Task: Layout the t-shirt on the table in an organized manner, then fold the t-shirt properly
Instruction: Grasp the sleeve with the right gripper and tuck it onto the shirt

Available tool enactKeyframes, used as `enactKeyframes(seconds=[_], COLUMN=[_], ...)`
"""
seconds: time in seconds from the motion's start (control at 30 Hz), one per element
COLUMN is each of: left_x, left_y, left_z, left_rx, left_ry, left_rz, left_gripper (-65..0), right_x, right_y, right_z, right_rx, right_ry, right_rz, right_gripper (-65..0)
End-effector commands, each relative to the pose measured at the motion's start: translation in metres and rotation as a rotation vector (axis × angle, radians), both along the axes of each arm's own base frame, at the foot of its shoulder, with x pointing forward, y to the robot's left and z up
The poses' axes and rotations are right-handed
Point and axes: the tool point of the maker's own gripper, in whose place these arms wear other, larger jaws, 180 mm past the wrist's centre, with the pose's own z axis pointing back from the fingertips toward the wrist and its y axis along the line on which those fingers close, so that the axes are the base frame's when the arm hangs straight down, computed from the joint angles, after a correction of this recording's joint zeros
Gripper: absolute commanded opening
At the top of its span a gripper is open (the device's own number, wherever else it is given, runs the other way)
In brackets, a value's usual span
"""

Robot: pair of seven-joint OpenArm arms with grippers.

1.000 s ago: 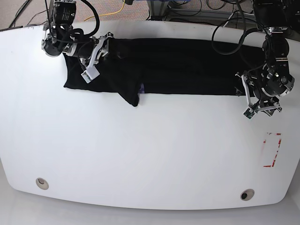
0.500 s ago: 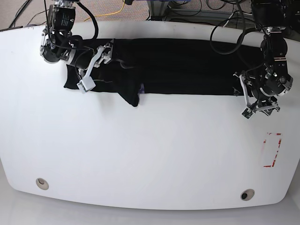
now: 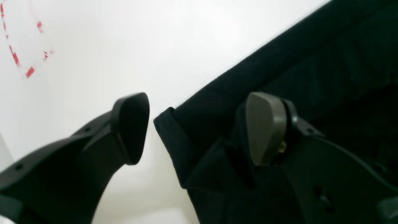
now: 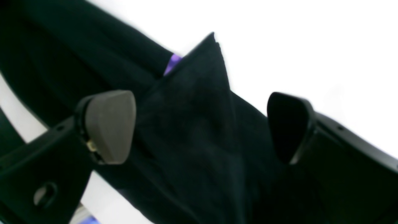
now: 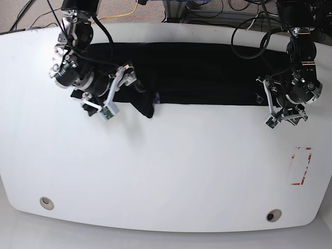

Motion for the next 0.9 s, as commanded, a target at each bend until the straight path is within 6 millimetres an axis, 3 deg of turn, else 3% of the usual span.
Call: enactKeyframes(seconds=[0.0, 0.2, 0.37, 0.87], left_x=[0.008, 0.009, 0.008, 0.008], left_y=[0.002, 0.002, 0.002, 0.002], left_z=[0.012, 0.013, 0.013, 0.012], left_rx=[0.007, 0.007, 0.007, 0.006], left_ry=[-0.041, -0.044, -0.043, -0.041], left_rz=[-0.006, -0.006, -0.006, -0.006], left_gripper=[-20.4, -20.4, -20.4, -20.4], right_x=[-0.003, -0.029, -0.044, -0.036], right_y=[0.032, 0.062, 0.072, 0.068], right_z=[0.012, -0.005, -0.015, -0.025], right_rx=[-0.011, -0.036, -0.061, -0.072], right_ry=[-0.088, -0.101, -0.128, -0.164], right_rz=[0.097, 0.201, 0.242, 0.228], right_gripper=[0.0, 0.0, -5.5, -6.7])
